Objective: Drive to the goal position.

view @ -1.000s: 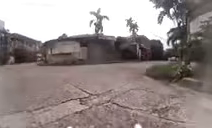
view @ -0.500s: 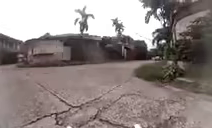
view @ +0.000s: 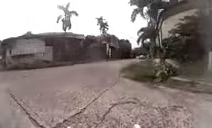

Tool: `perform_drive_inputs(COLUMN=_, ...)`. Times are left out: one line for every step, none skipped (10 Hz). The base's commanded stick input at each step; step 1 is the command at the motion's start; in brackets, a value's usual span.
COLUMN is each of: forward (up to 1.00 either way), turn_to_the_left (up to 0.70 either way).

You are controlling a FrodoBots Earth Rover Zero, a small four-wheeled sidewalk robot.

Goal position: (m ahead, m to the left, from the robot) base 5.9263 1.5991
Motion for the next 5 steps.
perform_drive_inputs(forward=1.0, turn_to_the_left=-0.4)
perform_drive_inputs(forward=1.0, turn_to_the_left=-0.4)
perform_drive_inputs(forward=1.0, turn_to_the_left=-0.14)
perform_drive_inputs(forward=1.0, turn_to_the_left=0.0)
perform_drive_inputs(forward=1.0, turn_to_the_left=0.05)
